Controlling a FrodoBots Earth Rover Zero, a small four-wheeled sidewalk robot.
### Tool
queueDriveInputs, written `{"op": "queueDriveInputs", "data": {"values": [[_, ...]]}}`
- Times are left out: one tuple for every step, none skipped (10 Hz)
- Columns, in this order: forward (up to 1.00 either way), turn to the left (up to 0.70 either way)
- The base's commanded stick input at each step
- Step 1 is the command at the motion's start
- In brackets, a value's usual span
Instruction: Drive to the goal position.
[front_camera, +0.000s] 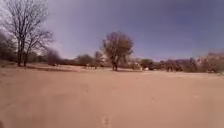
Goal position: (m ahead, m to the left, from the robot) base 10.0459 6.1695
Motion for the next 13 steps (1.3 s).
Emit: {"op": "queueDriveInputs", "data": {"values": [[1.00,0.00],[1.00,0.00],[1.00,0.00],[1.00,0.00],[1.00,0.00],[1.00,0.02],[1.00,0.12],[1.00,0.23],[1.00,0.29],[1.00,0.29],[1.00,0.22],[1.00,0.12],[1.00,0.03]]}}
